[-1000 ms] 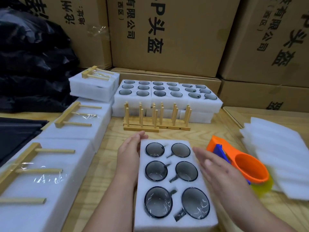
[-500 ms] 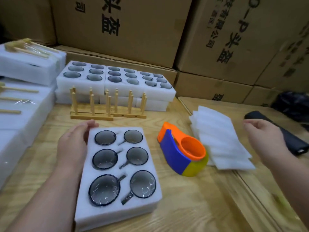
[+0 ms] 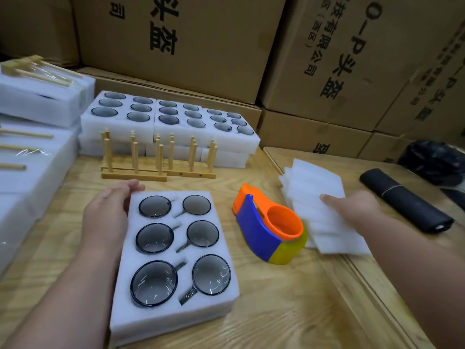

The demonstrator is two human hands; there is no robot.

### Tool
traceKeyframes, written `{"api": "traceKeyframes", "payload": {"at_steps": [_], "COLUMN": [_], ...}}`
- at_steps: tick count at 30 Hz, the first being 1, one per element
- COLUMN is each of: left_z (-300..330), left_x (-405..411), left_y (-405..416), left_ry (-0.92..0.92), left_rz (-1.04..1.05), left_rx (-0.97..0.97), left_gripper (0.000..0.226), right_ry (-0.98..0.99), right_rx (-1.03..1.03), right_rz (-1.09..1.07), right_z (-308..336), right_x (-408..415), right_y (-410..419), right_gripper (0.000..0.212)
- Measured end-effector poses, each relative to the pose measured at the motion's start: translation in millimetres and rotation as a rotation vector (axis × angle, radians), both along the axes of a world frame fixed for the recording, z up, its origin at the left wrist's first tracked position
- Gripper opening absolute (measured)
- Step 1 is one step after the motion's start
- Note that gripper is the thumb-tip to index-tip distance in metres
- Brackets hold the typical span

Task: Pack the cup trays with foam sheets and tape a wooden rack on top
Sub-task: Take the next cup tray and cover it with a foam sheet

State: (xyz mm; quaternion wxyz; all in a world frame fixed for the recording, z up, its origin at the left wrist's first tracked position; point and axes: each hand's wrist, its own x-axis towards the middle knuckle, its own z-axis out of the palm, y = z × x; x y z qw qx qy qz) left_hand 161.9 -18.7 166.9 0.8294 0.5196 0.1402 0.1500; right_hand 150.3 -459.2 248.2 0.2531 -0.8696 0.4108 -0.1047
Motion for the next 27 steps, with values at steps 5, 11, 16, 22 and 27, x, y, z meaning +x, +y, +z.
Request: {"api": "traceKeyframes", "payload": {"at_steps": [5,11,16,22,27], "left_z": [-0.4,-0.2,-1.9,-2.7,-2.3], "left_x": [1.6,0.0,1.7,4.3,2.6], "left_y": [-0.1,-0.9,0.4,1.8,0.9], "left_ry": [0.002,-0.001,-0.007,-0.012,-0.013], "left_rz": [-0.002,0.0,-0.005,-0.029,-0.032], "left_rx": [-0.018,0.0,-0.005,-0.044,-0.052], "left_gripper": [0.021,0.022,0.022,0.017,0.018], "right_ry": [0.043,-0.029,-0.21,-0.546,-0.63], "right_rx": [-0.158,0.068,0.195,0.295,0.632], "right_rz": [0.055,-0.016,0.002,0.069,0.27], "right_z": [4.3,10.7,19.1,54.0,66.3], "right_x": [4.1,0.2,-3.0,-5.9,-30.0], "right_y": [2.3,-1.9,-3.3,27.4,85.5], "right_gripper": [0.056,0.059,0.047,0.03,0.034]}}
